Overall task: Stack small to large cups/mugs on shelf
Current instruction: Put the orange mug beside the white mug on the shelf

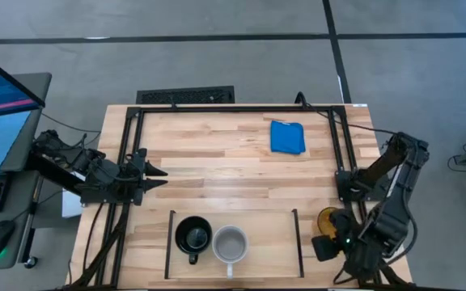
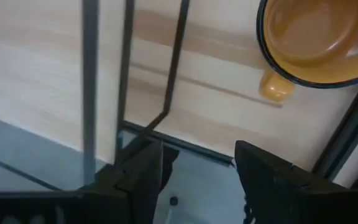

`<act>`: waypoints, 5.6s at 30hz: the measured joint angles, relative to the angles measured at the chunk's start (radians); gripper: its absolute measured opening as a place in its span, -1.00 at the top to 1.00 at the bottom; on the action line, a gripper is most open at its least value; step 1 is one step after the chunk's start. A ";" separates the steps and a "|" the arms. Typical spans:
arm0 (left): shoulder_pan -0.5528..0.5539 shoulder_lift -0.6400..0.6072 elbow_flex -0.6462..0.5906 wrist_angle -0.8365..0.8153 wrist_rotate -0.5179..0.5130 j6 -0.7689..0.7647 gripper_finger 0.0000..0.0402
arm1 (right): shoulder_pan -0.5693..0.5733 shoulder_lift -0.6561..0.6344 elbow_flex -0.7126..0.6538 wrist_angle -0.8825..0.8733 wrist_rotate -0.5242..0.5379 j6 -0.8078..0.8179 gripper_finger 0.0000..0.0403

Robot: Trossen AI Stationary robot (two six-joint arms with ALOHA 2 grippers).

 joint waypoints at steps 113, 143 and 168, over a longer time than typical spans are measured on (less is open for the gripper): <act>0.000 0.000 0.000 0.019 -0.084 -0.119 0.41 | 0.130 -0.207 -0.396 0.191 0.195 -0.107 0.06; 0.000 0.000 0.000 0.019 -0.111 -0.114 0.41 | 0.124 -0.226 -0.395 0.311 -0.044 -0.087 0.06; 0.000 0.000 0.000 0.019 -0.140 -0.092 0.41 | 0.124 -0.226 -0.395 0.313 -0.038 -0.063 -0.16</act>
